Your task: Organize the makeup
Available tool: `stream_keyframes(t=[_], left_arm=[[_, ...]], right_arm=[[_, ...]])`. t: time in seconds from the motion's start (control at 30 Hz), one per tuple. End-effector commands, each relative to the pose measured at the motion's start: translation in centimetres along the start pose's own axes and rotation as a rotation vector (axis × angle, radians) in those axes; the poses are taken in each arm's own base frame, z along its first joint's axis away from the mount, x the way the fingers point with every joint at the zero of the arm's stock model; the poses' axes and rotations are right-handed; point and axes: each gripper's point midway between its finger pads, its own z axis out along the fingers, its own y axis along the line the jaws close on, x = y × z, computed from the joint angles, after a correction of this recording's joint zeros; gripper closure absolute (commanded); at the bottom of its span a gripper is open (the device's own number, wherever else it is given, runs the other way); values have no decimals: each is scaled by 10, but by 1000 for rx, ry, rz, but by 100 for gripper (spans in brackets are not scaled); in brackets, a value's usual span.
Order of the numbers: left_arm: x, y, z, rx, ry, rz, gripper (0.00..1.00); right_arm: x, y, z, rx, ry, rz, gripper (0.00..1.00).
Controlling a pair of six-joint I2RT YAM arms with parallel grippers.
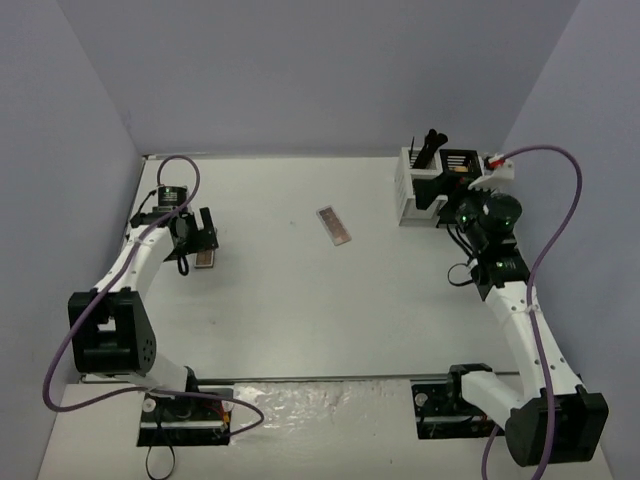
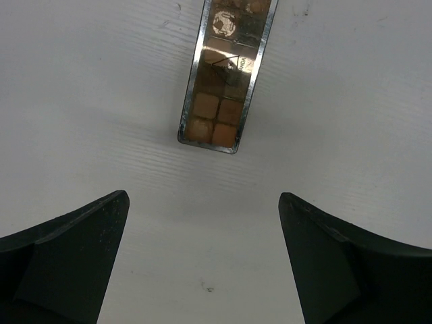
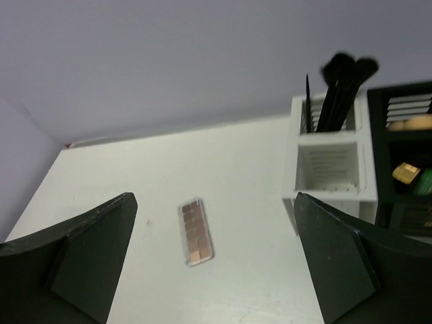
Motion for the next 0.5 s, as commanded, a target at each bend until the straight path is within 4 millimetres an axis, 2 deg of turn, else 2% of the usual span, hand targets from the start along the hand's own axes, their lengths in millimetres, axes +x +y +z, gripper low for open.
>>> stream_keyframes(t=[0.0, 0.1, 0.17, 0.27, 0.47], left_arm=[[-37, -8, 28, 46, 26, 11, 10], [-38, -10, 47, 52, 92, 50, 10], [-31, -13, 63, 57, 144, 63, 11], [-29, -14, 77, 57, 173, 74, 13], [-7, -13, 95, 60, 240, 73, 25]], right_arm=[[14, 31, -7, -121, 2, 42, 0], [21, 38, -9, -148, 43, 33, 0], [21, 40, -12, -153, 45, 25, 0], [24, 38, -14, -148, 52, 6, 0], [26, 36, -15, -143, 61, -7, 0]])
